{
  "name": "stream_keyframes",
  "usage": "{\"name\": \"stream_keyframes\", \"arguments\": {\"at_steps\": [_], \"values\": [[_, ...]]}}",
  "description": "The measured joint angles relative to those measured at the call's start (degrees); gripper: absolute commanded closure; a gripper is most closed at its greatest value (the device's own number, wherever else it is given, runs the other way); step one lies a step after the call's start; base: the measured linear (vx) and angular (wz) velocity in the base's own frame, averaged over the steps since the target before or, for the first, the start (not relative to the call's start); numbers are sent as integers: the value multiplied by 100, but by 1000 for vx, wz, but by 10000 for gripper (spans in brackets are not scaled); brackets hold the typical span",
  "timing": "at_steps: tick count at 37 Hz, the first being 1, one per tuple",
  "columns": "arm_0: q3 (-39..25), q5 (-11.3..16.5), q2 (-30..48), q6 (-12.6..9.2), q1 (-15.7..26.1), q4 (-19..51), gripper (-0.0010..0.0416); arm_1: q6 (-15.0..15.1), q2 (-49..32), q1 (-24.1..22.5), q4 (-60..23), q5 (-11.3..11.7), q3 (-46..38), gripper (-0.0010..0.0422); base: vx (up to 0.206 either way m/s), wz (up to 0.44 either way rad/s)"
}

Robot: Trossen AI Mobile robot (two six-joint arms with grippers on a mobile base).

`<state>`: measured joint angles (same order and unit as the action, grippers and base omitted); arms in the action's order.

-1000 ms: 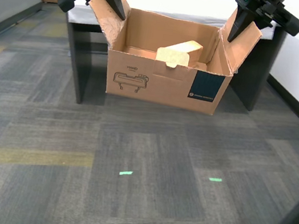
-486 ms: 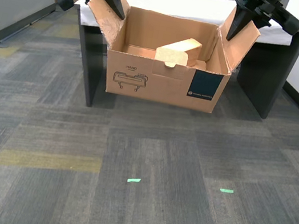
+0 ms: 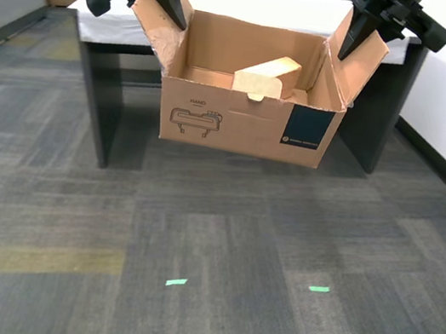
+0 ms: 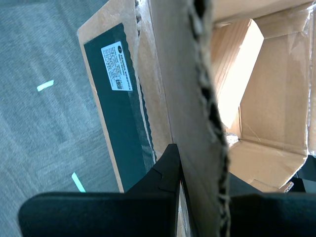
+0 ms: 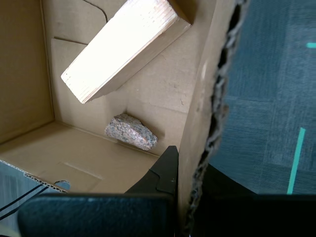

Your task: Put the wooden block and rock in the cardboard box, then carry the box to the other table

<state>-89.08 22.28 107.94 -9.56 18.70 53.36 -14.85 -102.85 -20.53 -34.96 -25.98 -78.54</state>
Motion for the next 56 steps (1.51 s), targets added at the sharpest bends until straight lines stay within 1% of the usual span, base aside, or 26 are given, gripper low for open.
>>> {"name": "stream_keyframes", "arguments": {"at_steps": [5,10,12,21,25,30,40,42,46,52,56], "values": [[0,-4,0,76,0,-17,406,-17,0,0,22,2,0,413,152,-180],[2,-7,0,76,-2,-17,406,-313,-2,-2,31,13,0,413,153,-133],[0,-7,0,85,-2,-20,406,-376,-2,-2,28,13,0,413,153,-110],[0,-7,0,177,-2,-20,406,-452,-2,-2,28,13,0,413,157,-77],[0,-7,0,179,-2,-20,406,-608,-2,-2,26,15,0,413,161,-54],[0,-7,0,199,-2,-20,406,-673,-2,-2,-20,13,0,413,163,-33],[2,-7,0,197,0,-17,406,-649,-2,-4,-42,20,0,413,172,21],[0,-7,0,197,0,-13,406,-573,-2,-4,-39,22,0,413,179,61],[2,-7,0,190,0,-2,406,-313,-2,-4,-46,35,0,413,182,78],[2,-7,0,133,2,0,406,-234,-2,-4,-52,37,0,413,193,126],[2,-7,0,83,11,2,406,-131,-2,-4,-63,39,0,413,195,153]]}}
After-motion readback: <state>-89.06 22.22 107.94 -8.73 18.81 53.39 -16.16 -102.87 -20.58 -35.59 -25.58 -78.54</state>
